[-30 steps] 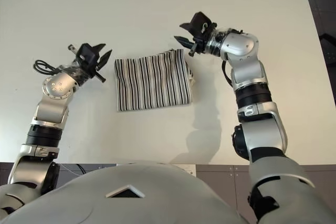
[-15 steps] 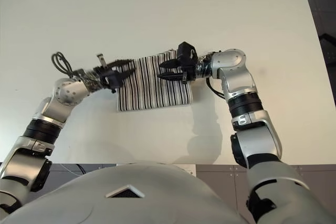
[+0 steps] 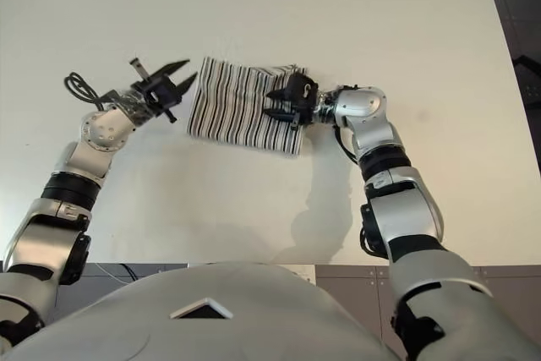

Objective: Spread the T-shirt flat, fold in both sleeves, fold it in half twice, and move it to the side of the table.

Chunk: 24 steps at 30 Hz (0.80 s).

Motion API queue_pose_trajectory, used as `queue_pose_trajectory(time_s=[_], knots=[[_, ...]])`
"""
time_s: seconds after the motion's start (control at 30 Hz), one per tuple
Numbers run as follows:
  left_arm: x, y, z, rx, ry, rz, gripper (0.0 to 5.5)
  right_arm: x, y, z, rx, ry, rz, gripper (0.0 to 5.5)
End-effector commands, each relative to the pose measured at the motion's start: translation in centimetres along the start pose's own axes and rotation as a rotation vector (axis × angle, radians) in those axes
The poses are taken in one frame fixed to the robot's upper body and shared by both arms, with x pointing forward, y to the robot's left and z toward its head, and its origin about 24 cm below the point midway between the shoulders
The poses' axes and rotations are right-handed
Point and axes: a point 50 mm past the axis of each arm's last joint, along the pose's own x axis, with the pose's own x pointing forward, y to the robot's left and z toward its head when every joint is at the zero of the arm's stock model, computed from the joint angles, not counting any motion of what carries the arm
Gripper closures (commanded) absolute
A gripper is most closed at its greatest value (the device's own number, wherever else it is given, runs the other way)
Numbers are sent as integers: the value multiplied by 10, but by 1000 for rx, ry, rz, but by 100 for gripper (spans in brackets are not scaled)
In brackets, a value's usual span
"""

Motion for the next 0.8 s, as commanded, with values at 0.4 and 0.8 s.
queue_pose_trajectory(time_s=[0.4, 0.8], knots=[[0, 1, 30, 39, -67, 124, 438, -190, 15, -148, 703, 531, -1057, 384], [-6, 13, 46, -7, -105, 247, 438, -158, -36, -45, 174, -70, -1072, 384]])
